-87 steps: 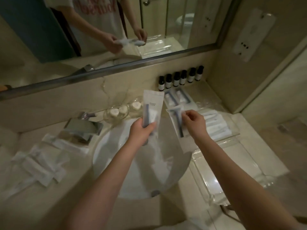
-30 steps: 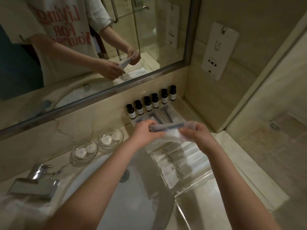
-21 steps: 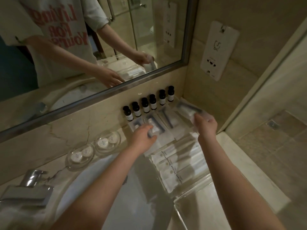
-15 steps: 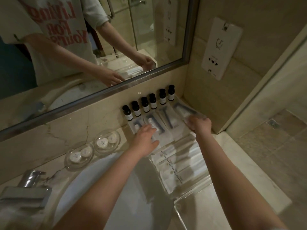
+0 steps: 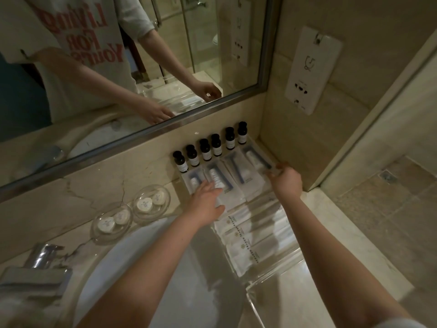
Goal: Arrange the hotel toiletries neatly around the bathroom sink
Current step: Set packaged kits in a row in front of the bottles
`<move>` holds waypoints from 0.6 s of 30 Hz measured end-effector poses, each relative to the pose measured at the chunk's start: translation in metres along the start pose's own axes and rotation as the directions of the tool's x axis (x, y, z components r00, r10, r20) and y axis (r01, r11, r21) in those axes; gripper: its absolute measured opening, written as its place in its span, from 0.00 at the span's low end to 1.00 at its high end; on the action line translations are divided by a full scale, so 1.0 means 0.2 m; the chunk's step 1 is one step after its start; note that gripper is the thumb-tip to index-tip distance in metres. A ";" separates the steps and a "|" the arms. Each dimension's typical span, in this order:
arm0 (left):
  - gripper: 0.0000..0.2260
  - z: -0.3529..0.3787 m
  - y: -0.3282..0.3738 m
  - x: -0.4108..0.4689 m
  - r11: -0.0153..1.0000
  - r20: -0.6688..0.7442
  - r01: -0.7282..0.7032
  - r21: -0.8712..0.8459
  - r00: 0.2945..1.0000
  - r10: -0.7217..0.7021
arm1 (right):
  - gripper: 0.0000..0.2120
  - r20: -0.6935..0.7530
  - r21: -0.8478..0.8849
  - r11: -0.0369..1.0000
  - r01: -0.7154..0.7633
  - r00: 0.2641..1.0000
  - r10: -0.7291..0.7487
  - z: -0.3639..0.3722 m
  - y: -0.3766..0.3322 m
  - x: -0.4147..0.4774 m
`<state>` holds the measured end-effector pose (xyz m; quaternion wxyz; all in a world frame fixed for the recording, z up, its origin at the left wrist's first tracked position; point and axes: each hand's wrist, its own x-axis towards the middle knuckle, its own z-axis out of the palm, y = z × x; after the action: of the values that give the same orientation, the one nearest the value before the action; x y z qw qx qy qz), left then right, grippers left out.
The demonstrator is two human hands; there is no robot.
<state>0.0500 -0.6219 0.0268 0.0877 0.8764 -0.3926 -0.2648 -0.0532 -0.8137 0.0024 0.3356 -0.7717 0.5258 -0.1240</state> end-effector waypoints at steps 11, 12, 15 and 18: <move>0.25 -0.04 -0.03 -0.11 1.000 -0.148 -0.015 -0.022 0.989 0.012 | 0.20 -0.071 -0.219 0.936 0.277 0.952 -0.298 -0.02 -0.02 -0.24; 0.25 -0.04 -0.03 -0.15 1.000 -0.173 -0.016 -0.022 0.985 0.012 | 0.20 -0.061 -0.209 0.924 0.320 0.939 -0.339 -0.02 -0.03 -0.28; 0.24 -0.05 -0.07 -0.29 0.999 -0.245 0.008 -0.044 0.969 -0.018 | 0.19 -0.021 -0.162 0.873 0.459 0.883 -0.468 -0.01 -0.05 -0.44; 0.23 -0.03 -0.14 -0.45 0.996 -0.305 0.038 -0.079 0.950 -0.060 | 0.18 0.043 -0.125 0.817 0.563 0.826 -0.562 0.01 -0.08 -0.61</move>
<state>0.0211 -0.5364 0.0565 0.1727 0.9127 -0.3423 -0.1412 -0.0901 -0.7005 0.0305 0.2334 -0.9133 0.2808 -0.1808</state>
